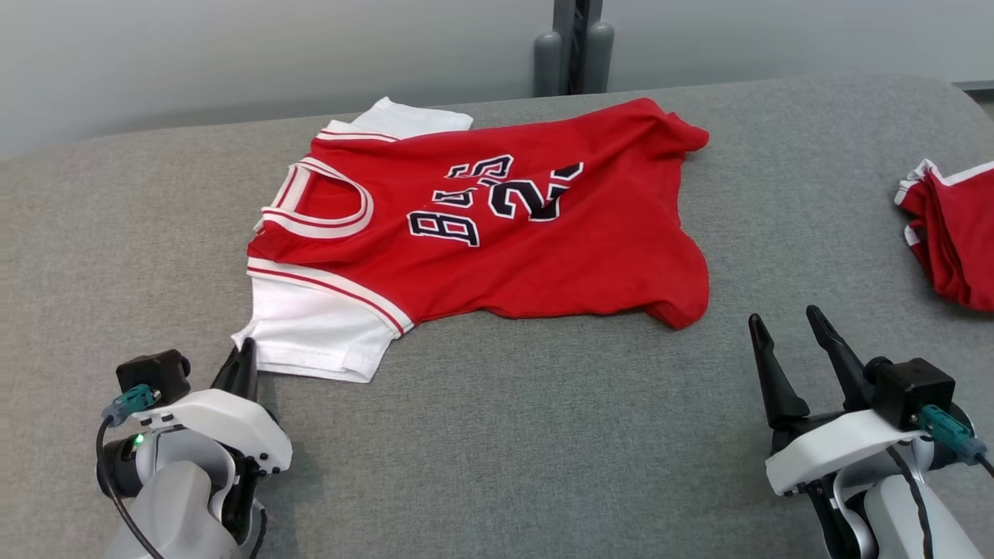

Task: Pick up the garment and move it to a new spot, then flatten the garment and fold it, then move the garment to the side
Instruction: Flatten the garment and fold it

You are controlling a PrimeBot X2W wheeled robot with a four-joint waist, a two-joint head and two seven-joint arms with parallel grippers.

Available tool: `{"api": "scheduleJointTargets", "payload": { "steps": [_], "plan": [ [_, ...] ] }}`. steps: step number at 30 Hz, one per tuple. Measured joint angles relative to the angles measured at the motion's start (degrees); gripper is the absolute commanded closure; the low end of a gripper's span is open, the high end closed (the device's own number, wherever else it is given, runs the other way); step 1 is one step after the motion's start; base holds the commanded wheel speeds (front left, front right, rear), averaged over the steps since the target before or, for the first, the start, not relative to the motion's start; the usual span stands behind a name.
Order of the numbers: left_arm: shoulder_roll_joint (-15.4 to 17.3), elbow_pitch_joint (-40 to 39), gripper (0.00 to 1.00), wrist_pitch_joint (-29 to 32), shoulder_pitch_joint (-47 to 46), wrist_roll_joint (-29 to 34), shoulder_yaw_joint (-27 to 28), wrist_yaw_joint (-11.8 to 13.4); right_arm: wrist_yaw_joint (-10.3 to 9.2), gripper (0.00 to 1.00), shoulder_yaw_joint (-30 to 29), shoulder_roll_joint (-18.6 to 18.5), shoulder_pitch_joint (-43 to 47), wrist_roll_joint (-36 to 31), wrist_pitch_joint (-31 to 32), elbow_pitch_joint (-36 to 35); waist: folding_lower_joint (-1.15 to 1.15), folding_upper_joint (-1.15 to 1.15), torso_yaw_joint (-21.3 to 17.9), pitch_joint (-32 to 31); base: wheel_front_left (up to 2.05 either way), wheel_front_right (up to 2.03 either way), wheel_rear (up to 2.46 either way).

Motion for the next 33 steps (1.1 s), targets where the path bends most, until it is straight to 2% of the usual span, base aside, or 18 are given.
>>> {"api": "scheduleJointTargets", "payload": {
  "steps": [8,15,24,33],
  "plan": [
    [-1.58,-7.65,1.0,-0.48,2.89,-0.85,0.3,-0.24,0.0,0.0,-1.83,1.52,-0.1,4.95,1.46,6.41,0.0,0.0,4.07,-1.27,0.0,0.0,0.0],
    [-2.46,-17.04,1.0,-0.56,7.67,0.15,0.98,1.37,0.0,0.0,-1.78,3.14,-1.25,9.44,2.2,11.76,0.0,0.0,8.72,-1.99,0.0,0.0,0.0],
    [-2.96,-20.61,1.0,-0.22,10.87,0.7,-0.99,1.85,-0.01,0.0,-2.8,4.49,-2.89,17.05,3.32,18.06,0.0,0.0,12.2,-2.55,0.0,0.0,0.0],
    [-3.41,-22.9,1.0,0.8,11.83,0.42,-2.57,2.36,0.0,0.0,-2.34,4.78,-6.41,19.72,3.27,24.1,0.0,0.0,13.35,-1.96,0.0,0.0,0.0]
  ]
}}
